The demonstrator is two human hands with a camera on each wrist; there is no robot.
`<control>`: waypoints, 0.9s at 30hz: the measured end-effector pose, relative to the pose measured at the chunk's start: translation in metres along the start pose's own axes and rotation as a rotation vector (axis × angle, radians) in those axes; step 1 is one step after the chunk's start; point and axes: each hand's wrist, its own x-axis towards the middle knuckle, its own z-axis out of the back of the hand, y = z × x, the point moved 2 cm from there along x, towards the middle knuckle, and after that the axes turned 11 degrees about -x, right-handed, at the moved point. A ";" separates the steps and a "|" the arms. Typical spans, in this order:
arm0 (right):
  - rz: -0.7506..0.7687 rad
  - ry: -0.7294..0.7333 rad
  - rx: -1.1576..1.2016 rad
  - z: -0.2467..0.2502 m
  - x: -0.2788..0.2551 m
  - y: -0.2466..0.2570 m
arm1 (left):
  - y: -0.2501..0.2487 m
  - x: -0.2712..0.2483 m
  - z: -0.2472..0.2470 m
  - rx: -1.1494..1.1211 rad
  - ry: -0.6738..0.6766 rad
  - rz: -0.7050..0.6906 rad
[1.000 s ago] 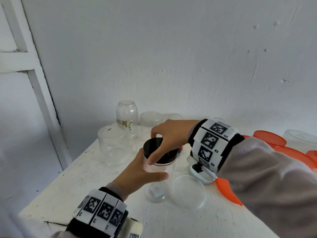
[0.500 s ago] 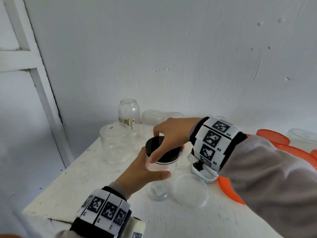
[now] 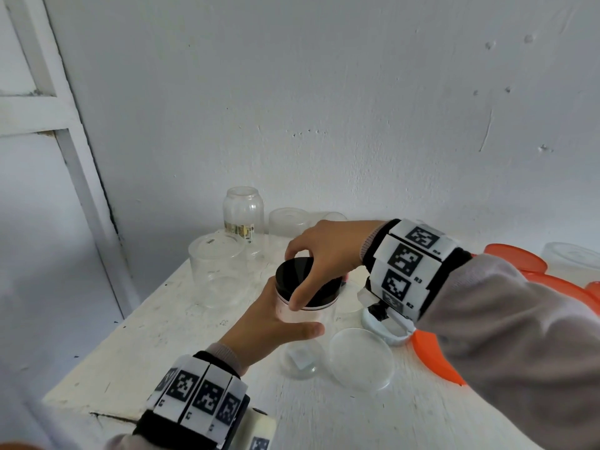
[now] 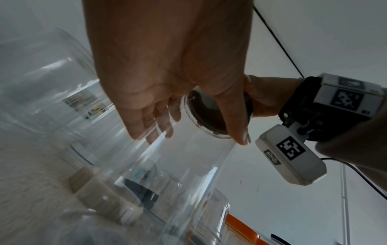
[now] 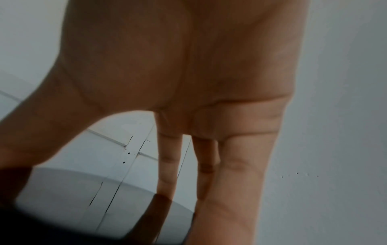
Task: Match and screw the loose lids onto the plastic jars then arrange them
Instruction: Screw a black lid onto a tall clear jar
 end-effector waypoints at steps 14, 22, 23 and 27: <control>0.046 -0.025 -0.006 -0.001 -0.001 -0.002 | 0.001 0.002 0.001 0.010 -0.009 0.009; -0.026 -0.021 -0.036 -0.009 0.001 -0.001 | 0.002 0.002 0.001 0.012 -0.017 0.000; 0.000 0.021 -0.032 -0.008 0.000 -0.002 | 0.002 0.002 0.001 0.016 -0.022 0.007; 0.077 0.020 -0.008 -0.007 -0.003 -0.004 | 0.001 0.002 0.000 0.026 -0.037 0.020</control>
